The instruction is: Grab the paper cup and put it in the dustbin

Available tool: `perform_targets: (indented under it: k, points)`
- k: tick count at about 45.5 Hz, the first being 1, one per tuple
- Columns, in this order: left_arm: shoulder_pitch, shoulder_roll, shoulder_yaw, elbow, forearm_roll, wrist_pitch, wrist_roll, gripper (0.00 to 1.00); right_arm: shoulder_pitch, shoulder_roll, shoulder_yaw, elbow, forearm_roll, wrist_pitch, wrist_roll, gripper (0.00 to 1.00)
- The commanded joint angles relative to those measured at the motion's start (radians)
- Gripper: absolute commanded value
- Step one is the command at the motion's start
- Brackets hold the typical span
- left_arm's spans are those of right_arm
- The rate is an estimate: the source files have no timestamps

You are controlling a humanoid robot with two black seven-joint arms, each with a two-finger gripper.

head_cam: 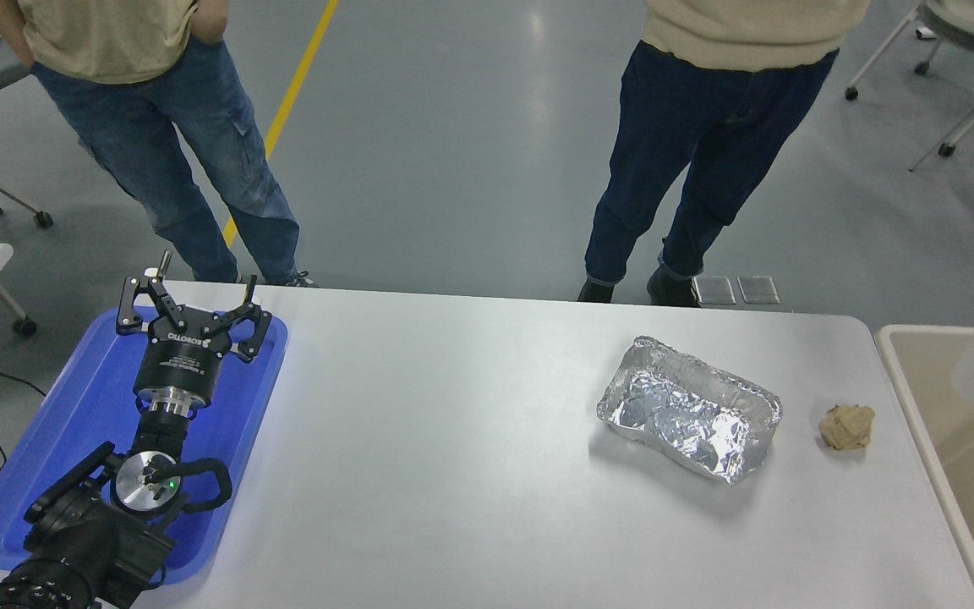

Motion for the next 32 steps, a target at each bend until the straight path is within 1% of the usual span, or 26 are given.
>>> perform_targets:
  k: [1, 17, 24, 27, 32]
  points:
    - [0.0, 0.0, 0.0, 0.001, 0.0, 0.0, 0.0, 1.0, 0.114, 0.021, -0.05, 0.007, 0.001, 0.049, 0.005, 0.0]
    - [0.0, 0.0, 0.0, 0.001, -0.001, 0.0, 0.0, 1.0, 0.089, 0.001, -0.048, 0.004, 0.002, 0.04, 0.004, 0.0]
    - [0.0, 0.0, 0.0, 0.001, -0.001, 0.0, 0.0, 1.0, 0.039, -0.052, -0.035, -0.016, 0.004, 0.038, 0.001, 0.0]
    - [0.0, 0.0, 0.0, 0.001, -0.001, 0.0, 0.0, 1.0, 0.008, -0.085, -0.033, -0.068, 0.002, 0.037, -0.001, 0.0]
    - [0.0, 0.0, 0.0, 0.001, -0.001, 0.0, 0.0, 1.0, -0.102, -0.132, -0.004, -0.232, 0.004, 0.037, 0.002, 0.0]
